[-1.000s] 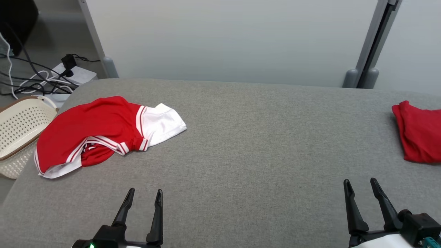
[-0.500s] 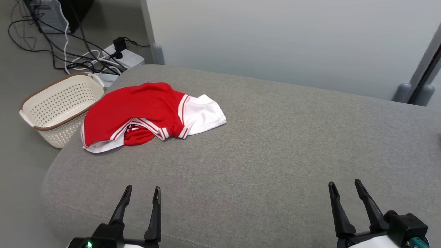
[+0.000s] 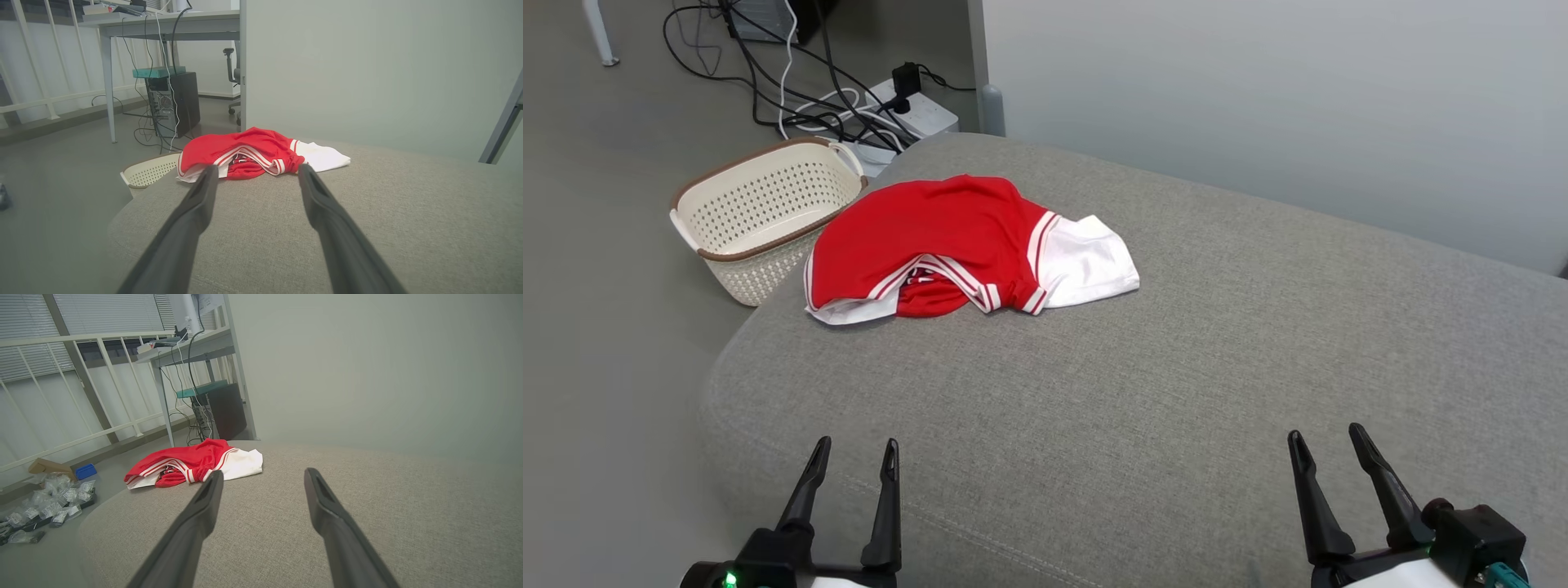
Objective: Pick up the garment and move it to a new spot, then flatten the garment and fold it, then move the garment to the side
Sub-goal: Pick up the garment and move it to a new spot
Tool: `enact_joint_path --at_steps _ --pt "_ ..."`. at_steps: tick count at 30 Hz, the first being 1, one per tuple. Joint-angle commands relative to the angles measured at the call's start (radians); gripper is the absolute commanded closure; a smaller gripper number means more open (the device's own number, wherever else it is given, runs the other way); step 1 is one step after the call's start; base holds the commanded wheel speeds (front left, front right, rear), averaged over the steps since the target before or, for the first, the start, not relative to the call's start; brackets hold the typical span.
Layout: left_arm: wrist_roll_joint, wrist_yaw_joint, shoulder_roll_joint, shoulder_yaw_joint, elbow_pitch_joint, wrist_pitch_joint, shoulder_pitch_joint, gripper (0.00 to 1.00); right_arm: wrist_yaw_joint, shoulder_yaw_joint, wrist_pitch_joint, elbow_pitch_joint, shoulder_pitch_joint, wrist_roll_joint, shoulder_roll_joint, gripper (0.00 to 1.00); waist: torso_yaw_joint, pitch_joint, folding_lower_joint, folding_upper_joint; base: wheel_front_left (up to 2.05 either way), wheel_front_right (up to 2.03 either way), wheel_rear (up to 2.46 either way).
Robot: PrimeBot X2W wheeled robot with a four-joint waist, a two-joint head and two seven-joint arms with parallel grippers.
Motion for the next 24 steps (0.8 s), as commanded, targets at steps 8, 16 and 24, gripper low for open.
enact_joint_path --at_steps 8,16,24 --pt "-0.006 0.01 0.002 0.033 -0.028 -0.005 -0.044 0.0 0.001 0.028 -0.006 -0.026 -0.031 0.014 -0.021 0.0 0.019 0.006 0.0 -0.0001 0.0 0.0 0.0" --pt "-0.021 0.012 0.002 0.034 -0.029 -0.005 -0.042 0.0 0.001 0.041 -0.006 -0.02 -0.038 0.02 -0.03 0.0 0.01 0.011 0.0 -0.0001 0.0 0.0 0.0" --pt "-0.063 0.021 0.002 0.042 -0.006 -0.005 -0.052 0.0 0.001 0.053 -0.006 -0.017 -0.042 0.024 -0.039 0.0 -0.014 0.026 0.0 -0.0001 0.0 0.0 0.0"
